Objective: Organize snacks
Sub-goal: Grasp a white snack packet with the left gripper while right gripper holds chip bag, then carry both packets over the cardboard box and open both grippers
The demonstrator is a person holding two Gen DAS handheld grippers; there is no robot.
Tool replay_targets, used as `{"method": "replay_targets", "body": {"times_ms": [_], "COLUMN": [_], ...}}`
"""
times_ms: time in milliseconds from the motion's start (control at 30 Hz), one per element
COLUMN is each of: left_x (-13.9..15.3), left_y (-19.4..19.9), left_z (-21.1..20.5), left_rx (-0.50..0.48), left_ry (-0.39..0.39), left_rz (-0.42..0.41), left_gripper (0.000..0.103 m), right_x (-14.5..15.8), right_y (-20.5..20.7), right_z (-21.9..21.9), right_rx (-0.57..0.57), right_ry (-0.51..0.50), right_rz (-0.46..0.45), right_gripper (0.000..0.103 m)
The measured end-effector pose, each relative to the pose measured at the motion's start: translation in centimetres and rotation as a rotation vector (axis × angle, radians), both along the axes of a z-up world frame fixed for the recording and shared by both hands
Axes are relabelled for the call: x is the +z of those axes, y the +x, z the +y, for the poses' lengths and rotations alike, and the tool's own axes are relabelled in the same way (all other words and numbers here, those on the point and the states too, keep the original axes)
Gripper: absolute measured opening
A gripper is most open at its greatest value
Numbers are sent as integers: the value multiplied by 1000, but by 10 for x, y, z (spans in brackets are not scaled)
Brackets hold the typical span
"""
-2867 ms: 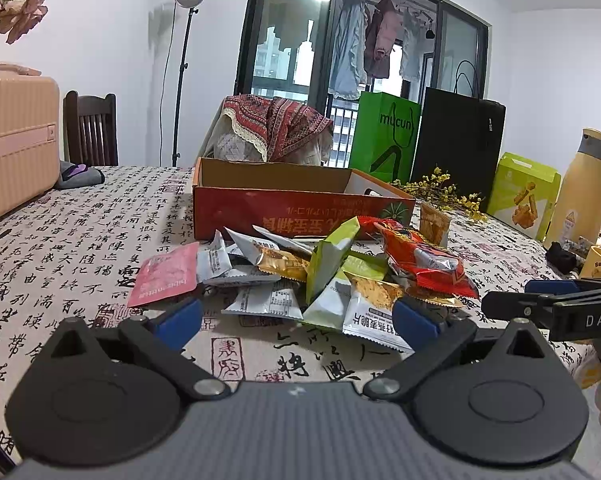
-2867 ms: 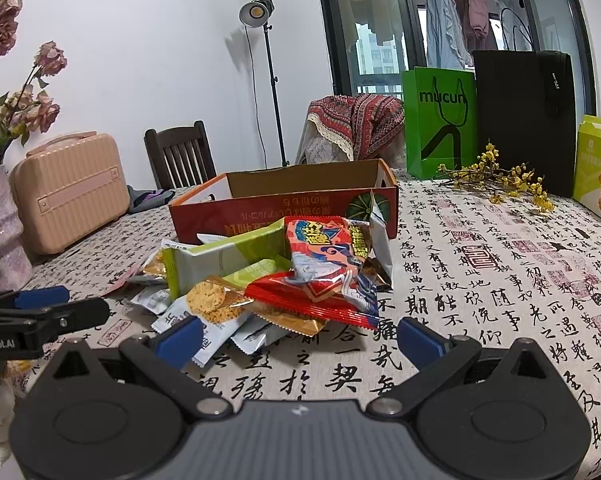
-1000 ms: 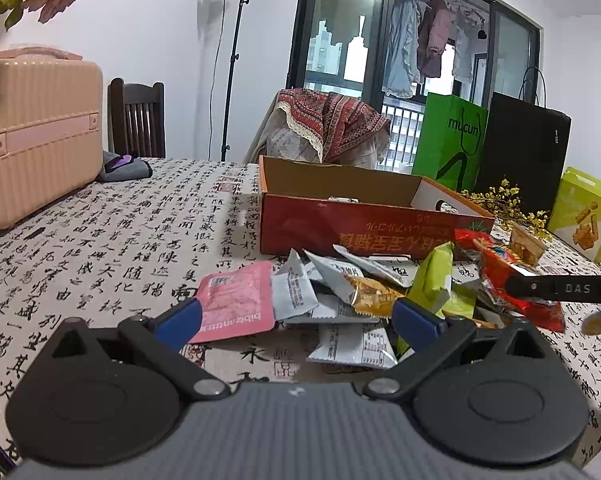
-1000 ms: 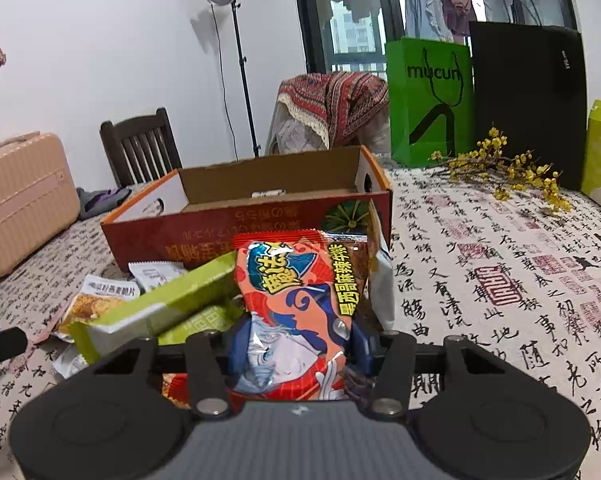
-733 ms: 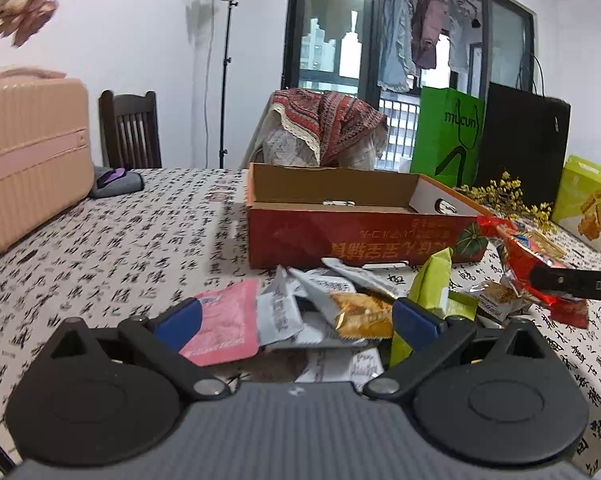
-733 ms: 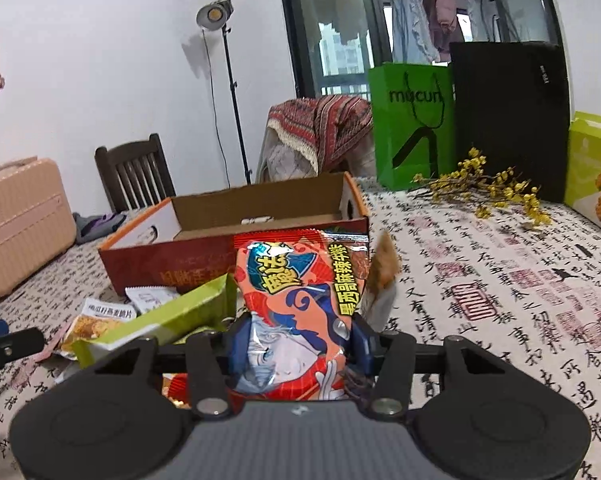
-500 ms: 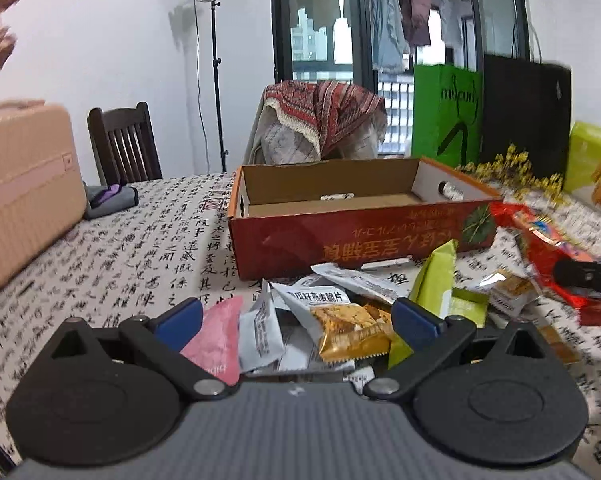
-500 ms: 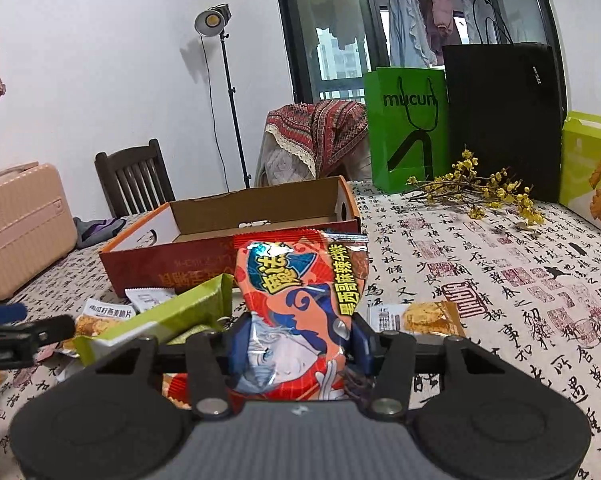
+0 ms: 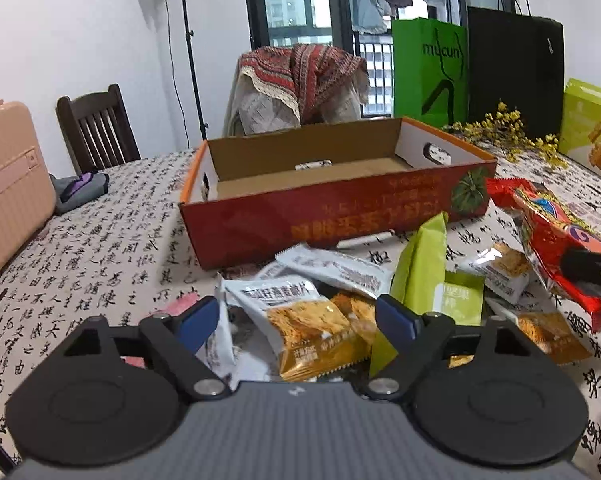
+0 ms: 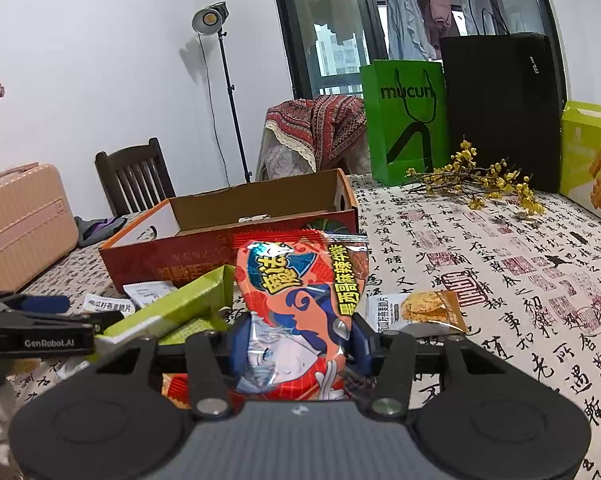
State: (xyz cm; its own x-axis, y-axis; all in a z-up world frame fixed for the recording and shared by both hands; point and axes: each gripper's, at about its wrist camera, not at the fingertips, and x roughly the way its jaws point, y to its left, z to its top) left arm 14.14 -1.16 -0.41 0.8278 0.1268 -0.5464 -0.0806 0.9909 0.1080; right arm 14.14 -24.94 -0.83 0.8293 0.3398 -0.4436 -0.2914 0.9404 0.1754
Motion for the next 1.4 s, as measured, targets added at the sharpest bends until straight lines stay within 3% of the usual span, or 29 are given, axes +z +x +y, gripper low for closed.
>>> {"method": "replay_targets", "body": {"times_ms": [200, 333, 467, 1033, 1400], "left_x": [-3, -2, -1, 18, 30], "left_y": [2, 1, 1, -14, -21], "left_z": [1, 8, 15, 19, 23], "left_rx": [-1, -1, -6, -37, -52], "left_ry": [-37, -84, -124, -134, -126], "left_rz": [20, 26, 33, -50, -113], "left_gripper": [69, 47, 38, 17, 15], "right_x": [-2, -3, -4, 1, 8], "right_y": [0, 0, 1, -1, 0], "right_z": [0, -1, -2, 3, 10], "right_rx": [6, 3, -2, 10, 29], "right_ry": [7, 11, 15, 12, 8], "right_rz": [8, 11, 16, 0, -16], "right_gripper": [50, 50, 50, 50, 50]}}
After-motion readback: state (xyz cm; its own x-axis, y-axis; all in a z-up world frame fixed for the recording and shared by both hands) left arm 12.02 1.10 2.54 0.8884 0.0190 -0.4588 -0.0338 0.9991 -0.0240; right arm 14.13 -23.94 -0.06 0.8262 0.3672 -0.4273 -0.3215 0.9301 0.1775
